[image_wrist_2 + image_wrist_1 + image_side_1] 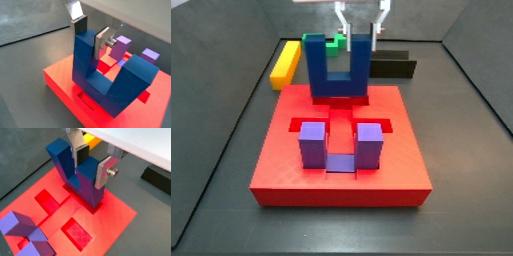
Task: Pick up the blue object. Move up. Place the blue object on the fixture. Regrasp the blue object. Move to above the board. Insert the blue object.
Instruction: Insert the blue object.
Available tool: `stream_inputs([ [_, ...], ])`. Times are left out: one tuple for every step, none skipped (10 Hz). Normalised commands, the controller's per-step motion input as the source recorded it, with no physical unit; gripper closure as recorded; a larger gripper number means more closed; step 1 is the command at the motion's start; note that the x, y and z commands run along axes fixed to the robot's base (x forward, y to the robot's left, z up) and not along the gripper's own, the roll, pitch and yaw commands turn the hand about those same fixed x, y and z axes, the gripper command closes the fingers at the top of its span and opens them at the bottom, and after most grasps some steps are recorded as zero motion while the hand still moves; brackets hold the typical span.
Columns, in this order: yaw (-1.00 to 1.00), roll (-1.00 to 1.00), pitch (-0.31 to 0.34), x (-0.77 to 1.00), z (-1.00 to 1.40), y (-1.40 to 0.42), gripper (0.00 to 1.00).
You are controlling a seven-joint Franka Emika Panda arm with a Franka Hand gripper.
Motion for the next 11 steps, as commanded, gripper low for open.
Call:
stream_inputs([
  [0.10,0.09,0.009,0.35,-0.11,0.00,1.00],
  [0.01,0.06,0.000,0.07,-0.09,-0.09,1.00],
  [0.00,0.12,0.000,0.00,-0.05,-0.13,1.00],
  [0.00,0.12,0.000,-0.05,-0.04,-0.13,1.00],
  [0.00,0.09,-0.019,-0.13,-0.04,-0.09,1.00],
  [0.00,0.10,-0.019,-0.09,-0.07,-0.10,1.00],
  [0.00,0.12,-0.014,-0.06,-0.12,-0.07,1.00],
  [0.00,0.16,0.000,0.00,-0.17,0.00,1.00],
  [0.00,0.24,0.000,0.00,-0.27,0.00,1.00],
  [0.00,0.30,0.000,0.01,-0.36,0.00,1.00],
  [0.00,0.30,0.000,0.09,-0.34,0.01,1.00],
])
